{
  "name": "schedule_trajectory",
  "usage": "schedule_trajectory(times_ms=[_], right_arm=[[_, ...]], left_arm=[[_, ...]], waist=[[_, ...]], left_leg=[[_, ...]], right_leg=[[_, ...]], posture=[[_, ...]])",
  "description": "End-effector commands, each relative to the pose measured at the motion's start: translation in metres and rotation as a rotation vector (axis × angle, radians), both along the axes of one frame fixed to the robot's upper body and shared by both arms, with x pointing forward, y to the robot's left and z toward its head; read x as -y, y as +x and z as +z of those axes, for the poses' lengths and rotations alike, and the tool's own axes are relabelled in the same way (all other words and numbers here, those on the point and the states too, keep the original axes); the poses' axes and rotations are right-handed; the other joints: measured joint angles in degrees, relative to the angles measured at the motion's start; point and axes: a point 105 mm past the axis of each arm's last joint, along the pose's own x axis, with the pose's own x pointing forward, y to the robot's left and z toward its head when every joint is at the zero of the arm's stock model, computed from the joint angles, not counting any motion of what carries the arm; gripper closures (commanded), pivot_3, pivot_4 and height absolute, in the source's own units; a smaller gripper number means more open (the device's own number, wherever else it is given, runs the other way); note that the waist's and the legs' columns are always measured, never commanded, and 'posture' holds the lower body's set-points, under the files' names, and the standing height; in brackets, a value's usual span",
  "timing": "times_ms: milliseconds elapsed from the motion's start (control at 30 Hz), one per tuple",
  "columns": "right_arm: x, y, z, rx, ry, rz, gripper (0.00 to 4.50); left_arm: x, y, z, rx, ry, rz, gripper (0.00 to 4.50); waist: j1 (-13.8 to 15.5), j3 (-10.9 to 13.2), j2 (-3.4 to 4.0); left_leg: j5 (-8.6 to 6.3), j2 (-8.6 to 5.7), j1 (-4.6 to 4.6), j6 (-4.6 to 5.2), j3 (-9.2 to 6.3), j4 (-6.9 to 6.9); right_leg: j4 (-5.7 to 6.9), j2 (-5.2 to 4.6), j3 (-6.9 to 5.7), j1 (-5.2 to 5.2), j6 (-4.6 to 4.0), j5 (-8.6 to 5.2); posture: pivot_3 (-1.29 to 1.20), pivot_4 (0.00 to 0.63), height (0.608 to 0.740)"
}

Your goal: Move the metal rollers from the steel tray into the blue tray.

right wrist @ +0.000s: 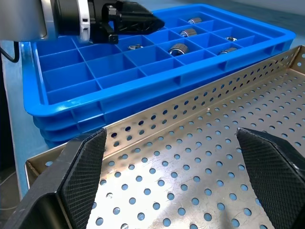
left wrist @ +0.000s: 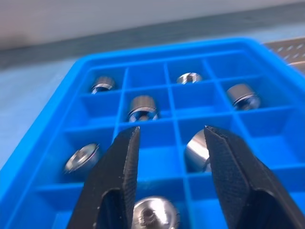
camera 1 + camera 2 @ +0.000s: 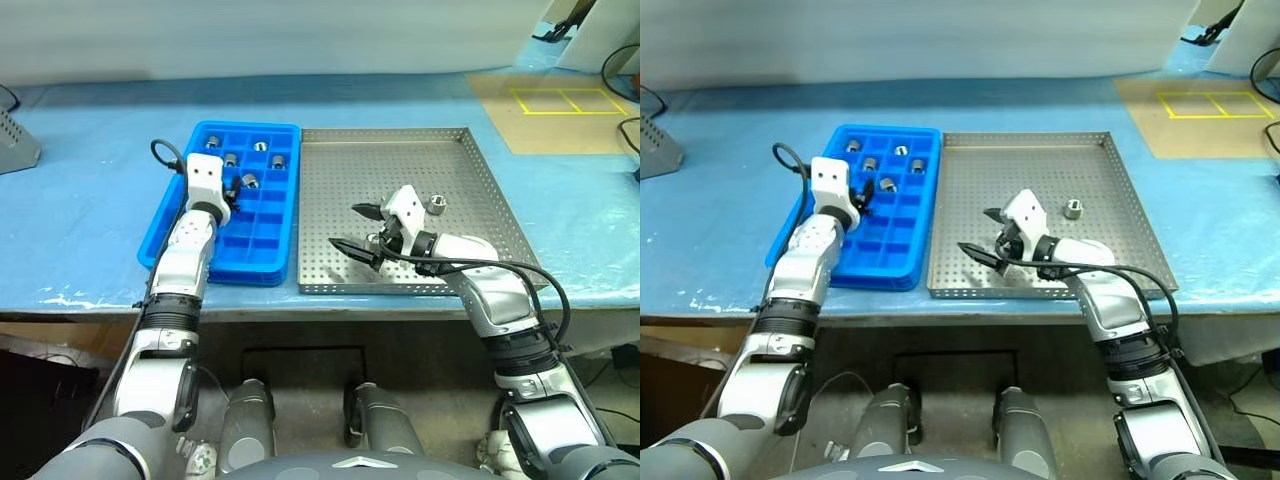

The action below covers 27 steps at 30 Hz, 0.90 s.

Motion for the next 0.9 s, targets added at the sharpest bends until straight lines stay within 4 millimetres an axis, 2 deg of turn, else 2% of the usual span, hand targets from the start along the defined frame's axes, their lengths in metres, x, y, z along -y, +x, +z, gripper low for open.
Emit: schedule_trajectory(times_ms=[33, 167, 300, 467, 667, 900], right_arm=[[0.006, -0.003, 0.015, 0.06, 0.016, -0.026, 0.0], [0.016, -0.006, 0.017, 0.062, 0.023, -0.075, 0.0], [0.027, -0.014, 0.014, 0.053, 0.008, -0.134, 0.0], [0.04, -0.025, 0.005, 0.028, -0.03, -0.201, 0.0], [0.061, -0.037, -0.015, -0.013, -0.113, -0.307, 0.0], [0.078, -0.044, -0.019, -0.016, -0.129, -0.394, 0.0]], left_arm=[[0.042, -0.001, 0.044, 0.141, -0.023, -0.191, 2.19], [0.074, -0.003, 0.055, 0.18, -0.016, -0.367, 2.19], [0.097, -0.005, 0.05, 0.142, 0.01, -0.559, 2.19], [0.125, -0.021, 0.042, 0.095, 0.076, -0.849, 2.19], [0.15, -0.036, 0.009, -0.05, 0.185, -1.076, 2.19], [0.167, -0.04, -0.014, -0.146, 0.231, -1.15, 2.19]], waist=[[0.0, 0.0, 0.0], [-0.4, 0.0, 0.0], [-1.7, 0.0, 0.01], [-3.6, 0.0, 0.02], [-5.1, 0.0, 0.05], [-7.3, 0.0, 0.06]], left_leg=[[0.0, -0.01, -0.01, 0.0, 0.0, 0.0], [0.0, -0.01, 0.0, 0.01, 0.03, 0.01], [0.0, -0.01, 0.09, 0.01, 0.08, -0.04], [0.0, -0.02, 0.15, 0.01, 0.12, -0.1], [-0.01, -0.03, 0.17, 0.02, 0.15, -0.15], [-0.08, -0.08, 0.12, 0.14, 0.16, -0.12]], right_leg=[[0.0, -0.01, 0.01, 0.0, 0.0, 0.0], [-0.01, 0.0, 0.05, 0.0, 0.0, 0.0], [-0.01, 0.02, 0.11, 0.0, 0.0, 0.0], [-0.04, 0.04, 0.18, 0.01, 0.0, 0.0], [-0.16, 0.06, 0.19, 0.04, 0.01, 0.0], [-0.27, 0.04, 0.21, 0.05, 0.01, -0.01]], posture=[[-0.27, 0.15, 0.74], [-0.33, 0.15, 0.74], [-0.41, 0.15, 0.74], [-0.52, 0.15, 0.74], [-0.59, 0.15, 0.74], [-0.66, 0.15, 0.74]])
